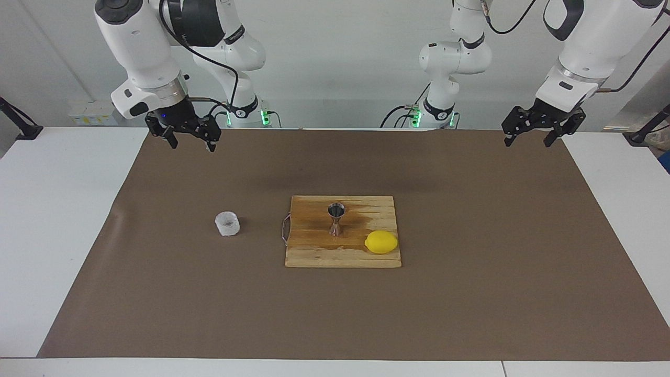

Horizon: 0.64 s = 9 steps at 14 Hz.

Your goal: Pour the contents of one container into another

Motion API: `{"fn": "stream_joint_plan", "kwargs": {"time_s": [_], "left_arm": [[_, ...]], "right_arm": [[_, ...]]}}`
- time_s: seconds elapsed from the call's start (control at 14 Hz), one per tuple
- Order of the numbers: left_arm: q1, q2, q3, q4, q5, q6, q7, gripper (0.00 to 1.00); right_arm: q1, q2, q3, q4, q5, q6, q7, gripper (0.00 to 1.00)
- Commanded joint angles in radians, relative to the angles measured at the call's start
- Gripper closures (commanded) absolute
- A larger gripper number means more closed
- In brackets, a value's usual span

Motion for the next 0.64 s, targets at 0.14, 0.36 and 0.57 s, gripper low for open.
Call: {"fn": "stream_joint_plan", "kwargs": {"time_s": [0.14, 0.36, 0.57], "left_arm": [[0.008, -0.019, -0.004, -0.020, -0.012, -0.002, -0.008, 0.00], [0.008, -0.019, -0.004, -0.020, -0.012, -0.002, -0.008, 0.00], [0.008, -0.019, -0.004, -0.020, -0.012, -0.002, -0.008, 0.00]], "right_arm": [[0.002, -0.002, 0.008, -0.005, -0.003, 0.006, 0.010, 0.00], [-0.007, -0.016, 0.008, 0.010, 0.009, 0.001, 0.021, 0.00], [-0.017, -0.036, -0.012, 0.011, 0.054, -0.007, 0.010, 0.00]]}}
